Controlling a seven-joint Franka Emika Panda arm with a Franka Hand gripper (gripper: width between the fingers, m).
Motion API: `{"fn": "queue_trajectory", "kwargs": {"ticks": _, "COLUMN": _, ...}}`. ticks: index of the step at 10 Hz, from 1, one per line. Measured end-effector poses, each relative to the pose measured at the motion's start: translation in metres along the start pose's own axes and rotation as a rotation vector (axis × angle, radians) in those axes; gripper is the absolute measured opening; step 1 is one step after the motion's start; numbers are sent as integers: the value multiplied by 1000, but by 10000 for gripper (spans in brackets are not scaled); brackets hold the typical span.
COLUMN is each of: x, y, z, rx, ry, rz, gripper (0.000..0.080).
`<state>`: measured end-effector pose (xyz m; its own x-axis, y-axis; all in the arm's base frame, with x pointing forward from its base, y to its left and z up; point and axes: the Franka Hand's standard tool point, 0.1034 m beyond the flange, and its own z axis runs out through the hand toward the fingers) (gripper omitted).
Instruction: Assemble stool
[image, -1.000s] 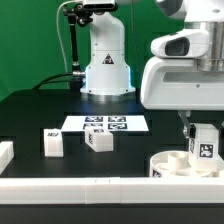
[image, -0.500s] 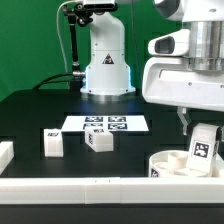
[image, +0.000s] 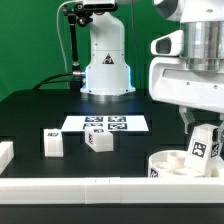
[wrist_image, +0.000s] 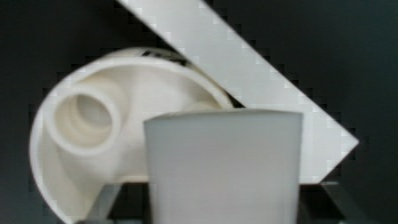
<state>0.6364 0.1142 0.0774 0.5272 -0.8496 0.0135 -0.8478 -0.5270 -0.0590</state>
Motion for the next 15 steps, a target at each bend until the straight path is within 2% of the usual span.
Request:
{"fn": "queue_trajectory", "kwargs": {"ticks": 3, "x": -1, "y": -1, "z": 0, "rx": 13, "ry": -28, "rz": 222, "gripper": 340}}
{"fn": "queue_trajectory", "kwargs": {"ticks": 9, "x": 0, "y": -2, "z": 1, "rx": 125, "ry": -89, "rz": 952, "gripper": 340}}
{"fn": "queue_trajectory", "kwargs": {"ticks": 11, "x": -2, "y": -4, "z": 1, "rx": 195, "ry": -124, "rz": 1080, "gripper": 340}}
{"fn": "queue_trajectory", "kwargs": {"ticks": 12, "x": -4, "y": -5, "z": 1, "rx": 204, "ry": -137, "rz": 1117, "gripper": 340}}
{"fn": "queue_trajectory", "kwargs": {"ticks": 15, "x": -4, "y": -4, "z": 1, "rx": 204, "ry": -150, "rz": 1136, "gripper": 340}}
